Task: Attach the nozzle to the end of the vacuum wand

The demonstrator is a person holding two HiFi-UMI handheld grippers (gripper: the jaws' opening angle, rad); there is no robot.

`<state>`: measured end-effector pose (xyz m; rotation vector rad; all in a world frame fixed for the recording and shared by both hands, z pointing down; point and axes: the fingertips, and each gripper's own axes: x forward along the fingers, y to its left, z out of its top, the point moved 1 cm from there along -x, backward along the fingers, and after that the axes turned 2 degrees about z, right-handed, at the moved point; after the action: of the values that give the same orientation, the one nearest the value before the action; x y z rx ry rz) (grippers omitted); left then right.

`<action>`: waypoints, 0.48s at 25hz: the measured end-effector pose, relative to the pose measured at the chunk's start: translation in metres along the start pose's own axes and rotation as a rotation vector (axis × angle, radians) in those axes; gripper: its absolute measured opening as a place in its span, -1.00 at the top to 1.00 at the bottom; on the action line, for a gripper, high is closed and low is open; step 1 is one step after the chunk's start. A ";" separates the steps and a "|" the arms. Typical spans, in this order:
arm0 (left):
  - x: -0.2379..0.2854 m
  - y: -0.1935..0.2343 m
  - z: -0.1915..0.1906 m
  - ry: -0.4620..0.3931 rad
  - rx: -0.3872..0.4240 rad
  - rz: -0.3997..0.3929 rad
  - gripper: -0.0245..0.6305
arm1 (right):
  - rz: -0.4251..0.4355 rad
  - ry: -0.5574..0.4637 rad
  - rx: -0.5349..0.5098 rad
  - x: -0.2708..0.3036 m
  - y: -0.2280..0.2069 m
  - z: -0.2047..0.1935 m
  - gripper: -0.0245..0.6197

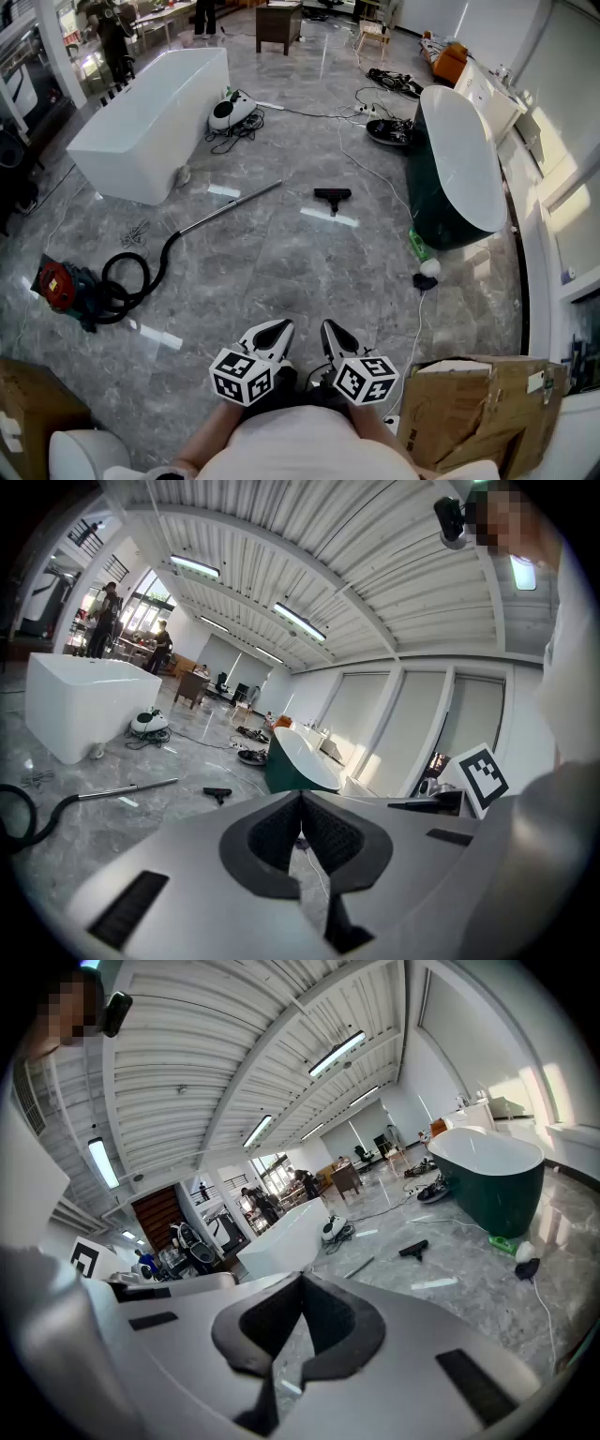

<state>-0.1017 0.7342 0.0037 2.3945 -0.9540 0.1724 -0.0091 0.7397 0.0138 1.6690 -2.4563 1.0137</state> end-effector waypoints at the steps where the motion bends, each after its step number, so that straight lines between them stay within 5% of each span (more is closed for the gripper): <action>1: 0.000 0.004 0.000 0.002 -0.002 0.003 0.90 | -0.003 0.001 0.003 0.002 0.000 -0.001 0.89; 12: 0.001 0.024 0.001 0.012 -0.026 0.013 0.89 | 0.015 0.021 0.009 0.023 0.008 -0.007 0.89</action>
<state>-0.1173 0.7188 0.0142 2.3616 -0.9610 0.1775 -0.0283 0.7261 0.0231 1.6362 -2.4595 1.0394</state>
